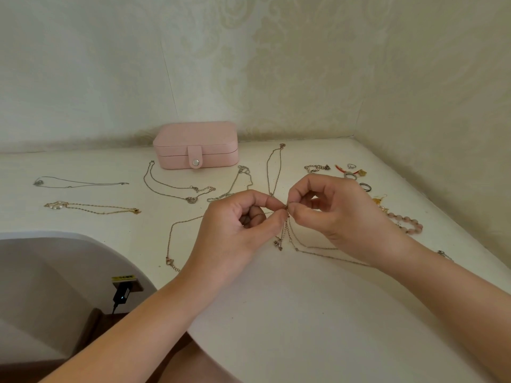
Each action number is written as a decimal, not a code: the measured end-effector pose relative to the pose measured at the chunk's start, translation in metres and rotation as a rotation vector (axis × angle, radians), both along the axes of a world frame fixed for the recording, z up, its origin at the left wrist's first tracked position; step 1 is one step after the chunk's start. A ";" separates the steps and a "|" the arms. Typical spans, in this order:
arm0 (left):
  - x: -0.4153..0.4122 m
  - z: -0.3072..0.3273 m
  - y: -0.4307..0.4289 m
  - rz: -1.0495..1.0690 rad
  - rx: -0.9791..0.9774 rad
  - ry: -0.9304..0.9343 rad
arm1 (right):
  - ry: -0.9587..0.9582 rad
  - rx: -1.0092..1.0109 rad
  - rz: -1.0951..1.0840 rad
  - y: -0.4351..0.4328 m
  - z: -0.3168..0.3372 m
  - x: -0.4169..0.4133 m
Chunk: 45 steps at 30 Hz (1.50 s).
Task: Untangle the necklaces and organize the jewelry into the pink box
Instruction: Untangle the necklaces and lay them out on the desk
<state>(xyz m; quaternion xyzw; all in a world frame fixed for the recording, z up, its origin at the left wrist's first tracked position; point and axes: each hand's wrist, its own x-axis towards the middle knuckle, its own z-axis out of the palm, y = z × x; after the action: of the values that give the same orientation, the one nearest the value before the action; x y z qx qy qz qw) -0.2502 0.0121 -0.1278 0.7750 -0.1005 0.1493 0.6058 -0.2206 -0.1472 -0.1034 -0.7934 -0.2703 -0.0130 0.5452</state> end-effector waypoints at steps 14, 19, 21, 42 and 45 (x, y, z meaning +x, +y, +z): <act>-0.001 0.000 -0.002 0.012 0.025 0.023 | -0.137 -0.120 -0.041 0.002 -0.005 -0.001; 0.000 -0.002 -0.001 0.012 0.037 0.007 | -0.097 -0.079 -0.026 0.001 -0.003 0.000; 0.000 -0.002 -0.001 0.003 0.031 0.005 | -0.091 -0.082 0.024 0.000 -0.003 -0.001; -0.004 0.002 -0.001 -0.096 0.066 0.007 | -0.053 -0.076 -0.001 -0.004 -0.002 0.003; -0.003 0.001 0.000 -0.110 0.020 0.028 | -0.007 -0.042 0.016 -0.005 -0.001 0.003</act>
<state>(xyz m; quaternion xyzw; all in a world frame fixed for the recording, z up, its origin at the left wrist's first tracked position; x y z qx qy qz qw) -0.2528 0.0124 -0.1271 0.7765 -0.1360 0.1038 0.6065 -0.2179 -0.1522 -0.1042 -0.8024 -0.2788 -0.0058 0.5277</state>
